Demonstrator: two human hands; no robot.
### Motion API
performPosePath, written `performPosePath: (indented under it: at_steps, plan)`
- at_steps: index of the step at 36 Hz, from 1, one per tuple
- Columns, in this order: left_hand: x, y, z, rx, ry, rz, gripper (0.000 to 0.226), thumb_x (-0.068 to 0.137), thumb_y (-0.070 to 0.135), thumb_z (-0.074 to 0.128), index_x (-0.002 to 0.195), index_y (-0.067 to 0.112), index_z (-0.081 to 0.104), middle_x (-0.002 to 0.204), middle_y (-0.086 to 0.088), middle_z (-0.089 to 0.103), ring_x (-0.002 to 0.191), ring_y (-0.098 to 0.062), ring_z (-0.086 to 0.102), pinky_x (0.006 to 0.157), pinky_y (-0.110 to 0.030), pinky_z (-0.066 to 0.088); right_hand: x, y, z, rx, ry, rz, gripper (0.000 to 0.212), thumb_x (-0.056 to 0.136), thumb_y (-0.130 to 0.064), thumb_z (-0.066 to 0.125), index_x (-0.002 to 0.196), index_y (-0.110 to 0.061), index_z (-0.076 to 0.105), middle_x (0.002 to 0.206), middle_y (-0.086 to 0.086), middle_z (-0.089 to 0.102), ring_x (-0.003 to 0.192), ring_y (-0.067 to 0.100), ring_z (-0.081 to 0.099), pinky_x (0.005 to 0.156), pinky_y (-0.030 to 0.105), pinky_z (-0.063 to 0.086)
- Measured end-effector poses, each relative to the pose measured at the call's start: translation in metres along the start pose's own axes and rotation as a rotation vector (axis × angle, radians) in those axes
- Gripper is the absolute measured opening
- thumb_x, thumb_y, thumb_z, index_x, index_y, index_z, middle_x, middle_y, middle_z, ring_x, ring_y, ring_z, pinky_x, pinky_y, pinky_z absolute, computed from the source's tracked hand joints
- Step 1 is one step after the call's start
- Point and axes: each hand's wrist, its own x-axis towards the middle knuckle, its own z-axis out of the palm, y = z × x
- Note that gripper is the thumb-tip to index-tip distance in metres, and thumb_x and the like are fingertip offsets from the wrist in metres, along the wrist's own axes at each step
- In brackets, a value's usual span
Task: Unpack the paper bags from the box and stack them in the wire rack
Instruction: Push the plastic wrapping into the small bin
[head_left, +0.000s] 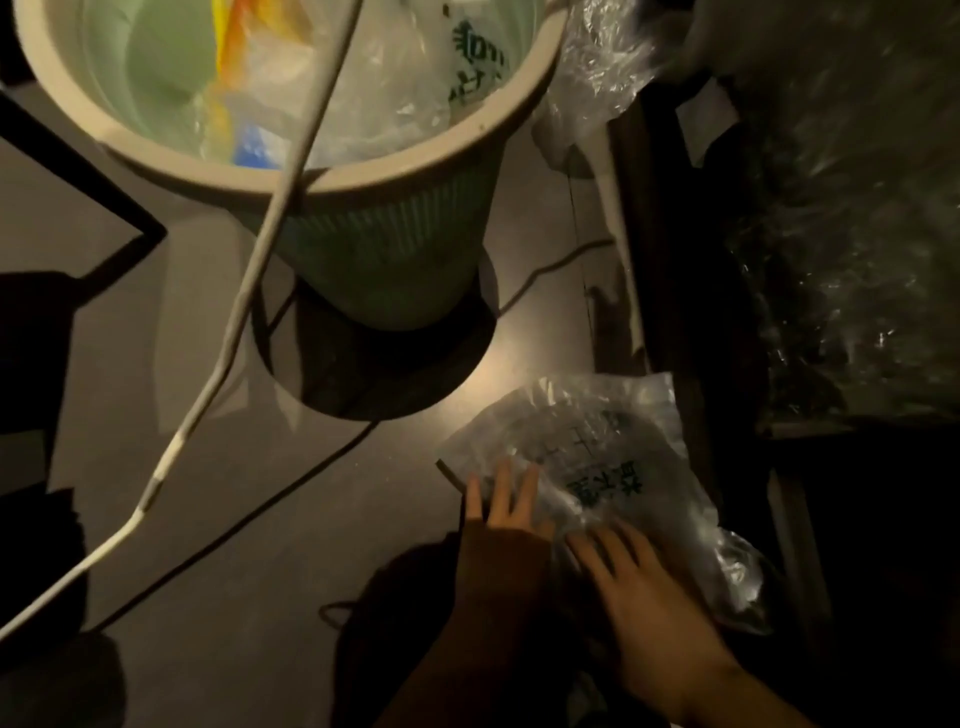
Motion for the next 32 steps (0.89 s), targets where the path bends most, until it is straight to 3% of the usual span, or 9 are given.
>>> performPosePath:
  at_steps: [3, 7, 9, 12, 15, 18, 25, 29, 32]
  plan:
    - [0.008, -0.008, 0.011, 0.053, 0.200, 0.006, 0.029, 0.067, 0.037, 0.045, 0.052, 0.036, 0.070, 0.107, 0.001, 0.071, 0.107, -0.032, 0.062, 0.093, -0.054, 0.045, 0.011, -0.002, -0.010, -0.012, -0.041, -0.018, 0.081, 0.051, -0.044, 0.079, 0.124, -0.018, 0.054, 0.116, 0.005, 0.060, 0.104, 0.026, 0.058, 0.088, 0.035, 0.049]
    - [0.013, -0.017, 0.004, -0.067, 0.248, -0.120, 0.021, 0.052, 0.040, 0.076, 0.072, 0.034, 0.073, 0.110, -0.002, 0.070, 0.103, -0.031, 0.065, 0.084, -0.055, 0.050, 0.013, 0.000, -0.014, 0.037, 0.211, 0.008, 0.071, 0.037, -0.040, 0.079, 0.102, -0.023, 0.057, 0.099, 0.003, 0.059, 0.088, 0.024, 0.055, 0.078, 0.037, 0.040]
    - [0.013, -0.022, -0.005, -0.241, 0.228, -0.228, 0.053, 0.055, 0.044, 0.083, 0.104, 0.035, 0.065, 0.141, -0.009, 0.047, 0.128, -0.037, 0.045, 0.096, -0.063, 0.036, 0.020, 0.005, -0.017, 0.092, 0.411, 0.062, 0.074, 0.044, -0.029, 0.080, 0.111, -0.020, 0.050, 0.114, 0.009, 0.049, 0.100, 0.029, 0.044, 0.085, 0.039, 0.030]
    - [0.021, -0.035, -0.018, -0.579, 0.209, -0.496, 0.040, 0.078, 0.037, 0.065, 0.115, 0.042, 0.050, 0.158, -0.005, -0.003, 0.144, -0.035, 0.001, 0.113, -0.055, 0.007, 0.027, 0.016, -0.037, 0.161, 0.476, 0.325, 0.092, 0.049, -0.027, 0.087, 0.130, -0.025, 0.044, 0.139, 0.011, 0.037, 0.120, 0.034, 0.037, 0.099, 0.044, 0.027]
    - [0.033, -0.048, -0.020, -1.307, 0.146, -0.701, 0.015, 0.076, 0.027, 0.063, 0.084, 0.040, 0.063, 0.139, -0.017, 0.044, 0.131, -0.037, 0.037, 0.111, -0.048, 0.029, 0.030, 0.024, -0.047, 0.337, 0.286, 0.516, 0.099, 0.068, -0.030, 0.080, 0.147, -0.035, 0.020, 0.154, 0.006, 0.018, 0.129, 0.038, 0.038, 0.102, 0.049, 0.037]
    - [0.040, -0.043, -0.016, -1.749, -0.013, -0.796, 0.022, 0.087, 0.017, 0.060, 0.107, 0.009, 0.065, 0.115, -0.018, 0.063, 0.103, -0.032, 0.059, 0.094, -0.039, 0.047, 0.030, 0.030, -0.039, 0.602, 0.232, 0.536, 0.097, 0.075, -0.025, 0.075, 0.149, -0.036, 0.013, 0.149, 0.011, 0.031, 0.121, 0.040, 0.050, 0.094, 0.049, 0.046]
    - [0.020, 0.000, -0.034, -1.379, 0.102, -0.559, 0.014, 0.089, 0.016, 0.058, 0.094, 0.013, 0.070, 0.109, -0.012, 0.065, 0.105, -0.027, 0.059, 0.090, -0.028, 0.044, 0.019, 0.014, -0.048, 0.797, 0.375, 0.490, 0.080, 0.080, -0.002, 0.064, 0.141, -0.041, 0.030, 0.127, 0.005, 0.059, 0.111, 0.029, 0.060, 0.094, 0.045, 0.049]
    - [-0.019, 0.012, -0.076, -1.118, 0.178, -0.449, 0.027, 0.090, 0.022, 0.056, 0.113, 0.012, 0.063, 0.123, -0.004, 0.053, 0.118, -0.023, 0.047, 0.104, -0.032, 0.036, -0.004, -0.005, -0.091, 0.902, 0.465, 0.425, 0.066, 0.082, 0.008, 0.059, 0.129, -0.034, 0.043, 0.100, -0.008, 0.059, 0.082, -0.005, 0.061, 0.070, 0.005, 0.044]
    - [-0.063, 0.019, -0.121, -0.948, 0.172, -0.366, 0.029, 0.092, 0.023, 0.052, 0.119, 0.014, 0.059, 0.129, 0.000, 0.047, 0.123, -0.022, 0.038, 0.108, -0.030, 0.030, -0.031, -0.025, -0.130, 0.893, 0.468, 0.389, 0.063, 0.082, 0.006, 0.060, 0.122, -0.041, 0.044, 0.097, -0.009, 0.060, 0.085, 0.000, 0.060, 0.076, 0.012, 0.043]
